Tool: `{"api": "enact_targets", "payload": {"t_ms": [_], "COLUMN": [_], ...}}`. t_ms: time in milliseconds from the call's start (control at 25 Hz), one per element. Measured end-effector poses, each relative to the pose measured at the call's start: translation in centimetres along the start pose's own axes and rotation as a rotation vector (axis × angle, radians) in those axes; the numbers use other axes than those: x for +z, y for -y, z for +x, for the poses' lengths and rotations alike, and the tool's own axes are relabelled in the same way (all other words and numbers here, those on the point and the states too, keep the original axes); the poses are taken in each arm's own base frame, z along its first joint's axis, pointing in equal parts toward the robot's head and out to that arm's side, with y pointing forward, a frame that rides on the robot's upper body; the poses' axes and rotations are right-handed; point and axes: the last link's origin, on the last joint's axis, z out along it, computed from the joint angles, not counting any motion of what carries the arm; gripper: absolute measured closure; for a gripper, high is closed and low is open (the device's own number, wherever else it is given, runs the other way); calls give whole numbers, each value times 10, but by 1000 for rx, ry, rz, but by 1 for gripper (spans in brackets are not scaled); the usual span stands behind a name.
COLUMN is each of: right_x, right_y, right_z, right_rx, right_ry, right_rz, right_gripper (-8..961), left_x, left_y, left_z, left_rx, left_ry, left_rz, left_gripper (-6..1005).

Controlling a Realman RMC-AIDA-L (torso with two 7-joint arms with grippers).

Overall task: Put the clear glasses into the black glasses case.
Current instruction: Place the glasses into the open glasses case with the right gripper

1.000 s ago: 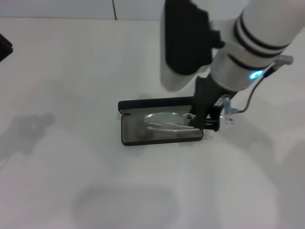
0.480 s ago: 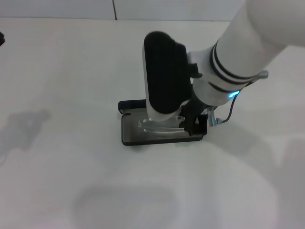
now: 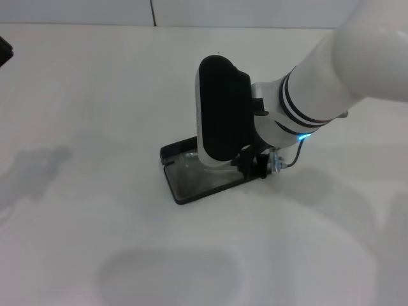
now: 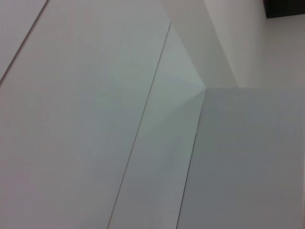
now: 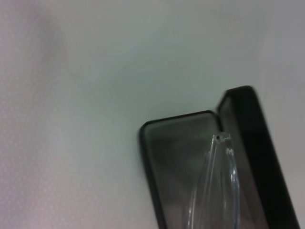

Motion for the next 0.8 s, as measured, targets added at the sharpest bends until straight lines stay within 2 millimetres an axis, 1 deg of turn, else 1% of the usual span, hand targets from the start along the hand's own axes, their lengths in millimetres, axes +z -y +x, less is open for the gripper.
{"api": "enact_targets", "payload": {"t_ms": [240,440,640,800], "right_x": [2,-3,-11,-9], "right_y": [-1,-7,-15,-21], "right_z": [-1,-7,-5,1], "right_rx": [-2,-43,-134,-205], "right_ry": [9,15,-20,-67], "right_rz": [13,22,93,133], "right_gripper": [821,821,821,821], "left_x": [0,-2,-4,-6], "left_y": [1,1,1,2], "left_z": [-2,-2,-3,-5], "left_rx": [-16,-17,-15,-21], "left_ry": [-4,-1,1,1], "left_rz": [6,11,29,41], "left_gripper": [920,920,920,920]}}
